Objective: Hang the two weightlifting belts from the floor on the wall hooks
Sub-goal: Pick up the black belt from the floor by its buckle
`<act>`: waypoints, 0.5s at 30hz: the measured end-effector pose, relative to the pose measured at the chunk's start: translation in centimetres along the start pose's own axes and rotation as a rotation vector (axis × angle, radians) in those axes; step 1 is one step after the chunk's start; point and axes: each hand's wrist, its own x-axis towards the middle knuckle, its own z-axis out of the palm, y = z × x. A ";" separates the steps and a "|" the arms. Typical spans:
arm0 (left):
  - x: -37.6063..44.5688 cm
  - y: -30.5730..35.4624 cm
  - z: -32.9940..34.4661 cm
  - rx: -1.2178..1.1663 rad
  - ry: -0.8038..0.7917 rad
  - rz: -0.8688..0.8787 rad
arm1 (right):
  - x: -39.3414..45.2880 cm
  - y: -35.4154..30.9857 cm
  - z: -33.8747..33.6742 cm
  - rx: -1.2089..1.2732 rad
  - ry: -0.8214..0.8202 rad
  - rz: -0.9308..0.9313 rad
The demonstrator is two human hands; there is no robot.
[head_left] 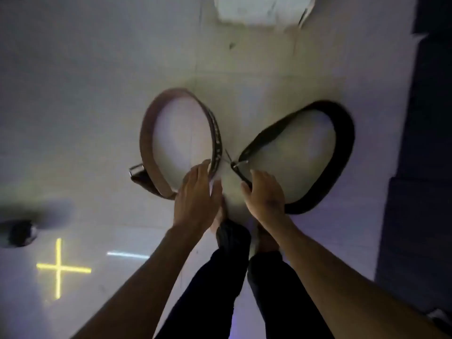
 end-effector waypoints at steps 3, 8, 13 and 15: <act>3.3 -5.0 5.7 0.031 -0.085 -0.013 | 5.1 1.6 7.1 0.051 -0.067 0.112; 4.9 -7.6 7.9 0.048 -0.169 -0.032 | 8.1 2.0 10.0 0.143 -0.023 0.064; 2.3 -4.2 2.8 0.043 -0.243 -0.001 | 3.6 1.5 1.5 0.147 -0.087 -0.194; 0.3 -1.2 -0.3 -0.015 -0.262 -0.020 | 0.0 0.5 -4.2 0.200 -0.073 -0.231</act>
